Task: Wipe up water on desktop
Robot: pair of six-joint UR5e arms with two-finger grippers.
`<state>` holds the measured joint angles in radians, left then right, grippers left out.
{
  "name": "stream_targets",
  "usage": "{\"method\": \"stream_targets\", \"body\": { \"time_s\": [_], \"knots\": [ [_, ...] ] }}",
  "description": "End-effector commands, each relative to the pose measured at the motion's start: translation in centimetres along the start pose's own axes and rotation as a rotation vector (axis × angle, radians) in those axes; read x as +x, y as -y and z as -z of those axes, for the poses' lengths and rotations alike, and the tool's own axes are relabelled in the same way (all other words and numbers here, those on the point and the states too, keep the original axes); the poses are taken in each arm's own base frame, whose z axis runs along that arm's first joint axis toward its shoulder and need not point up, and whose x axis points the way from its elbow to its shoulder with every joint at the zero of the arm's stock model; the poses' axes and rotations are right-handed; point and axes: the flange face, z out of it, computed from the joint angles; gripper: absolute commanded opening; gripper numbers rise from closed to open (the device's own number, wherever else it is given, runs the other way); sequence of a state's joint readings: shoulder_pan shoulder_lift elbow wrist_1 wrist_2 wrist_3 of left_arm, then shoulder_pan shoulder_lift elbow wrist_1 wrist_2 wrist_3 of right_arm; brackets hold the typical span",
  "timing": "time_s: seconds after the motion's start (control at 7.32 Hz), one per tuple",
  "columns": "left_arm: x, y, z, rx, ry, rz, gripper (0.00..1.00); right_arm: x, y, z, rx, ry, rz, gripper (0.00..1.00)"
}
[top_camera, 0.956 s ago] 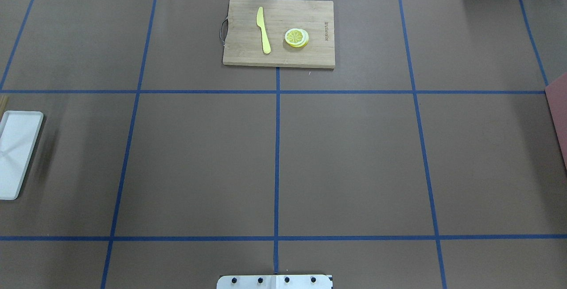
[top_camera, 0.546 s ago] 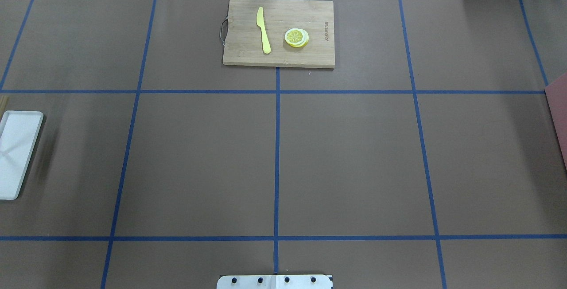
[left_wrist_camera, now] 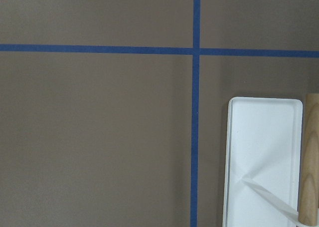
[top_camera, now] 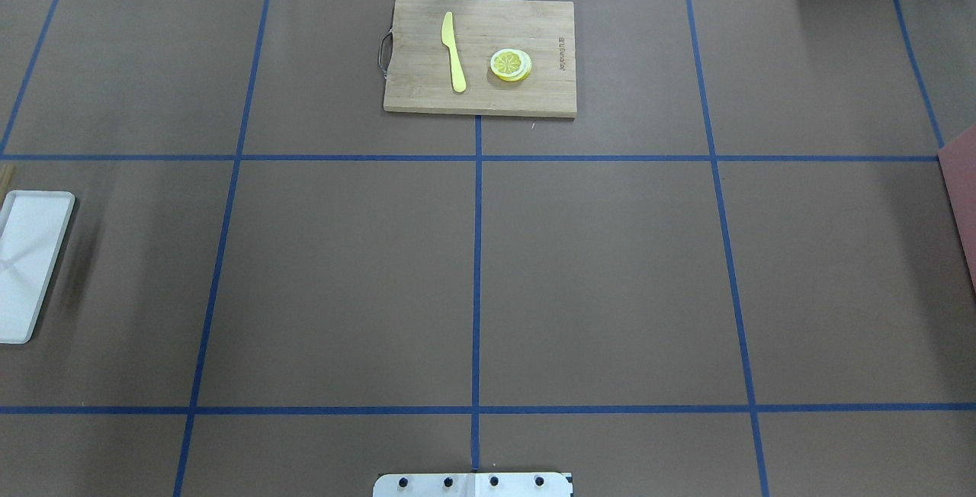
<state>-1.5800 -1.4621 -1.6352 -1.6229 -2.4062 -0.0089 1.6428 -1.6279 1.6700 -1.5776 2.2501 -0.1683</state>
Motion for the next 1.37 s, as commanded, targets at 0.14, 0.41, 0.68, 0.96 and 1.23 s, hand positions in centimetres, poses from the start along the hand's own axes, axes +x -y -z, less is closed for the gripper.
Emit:
{"method": "stream_targets", "body": {
  "time_s": [0.14,0.41,0.68,0.96,1.23],
  "knots": [
    [-0.06,-0.02,-0.06,-0.001,-0.001,0.000,0.98,0.41,-0.80,-0.92,-0.014,0.034,-0.017,1.00],
    [-0.11,-0.03,-0.11,-0.002,-0.001,0.000,0.98,0.21,-1.45,-0.74,-0.011,0.027,-0.001,1.00],
    [-0.17,-0.05,-0.16,-0.003,-0.001,0.001,0.98,-0.21,-1.27,-0.21,0.000,0.027,-0.003,1.00],
    [-0.17,-0.05,-0.16,-0.003,-0.001,0.001,0.98,-0.17,-1.29,-0.27,-0.002,0.027,-0.004,1.00],
    [-0.17,-0.05,-0.16,-0.003,-0.001,0.001,0.98,-0.15,-1.37,-0.32,-0.002,0.029,-0.005,1.00]
  ]
}}
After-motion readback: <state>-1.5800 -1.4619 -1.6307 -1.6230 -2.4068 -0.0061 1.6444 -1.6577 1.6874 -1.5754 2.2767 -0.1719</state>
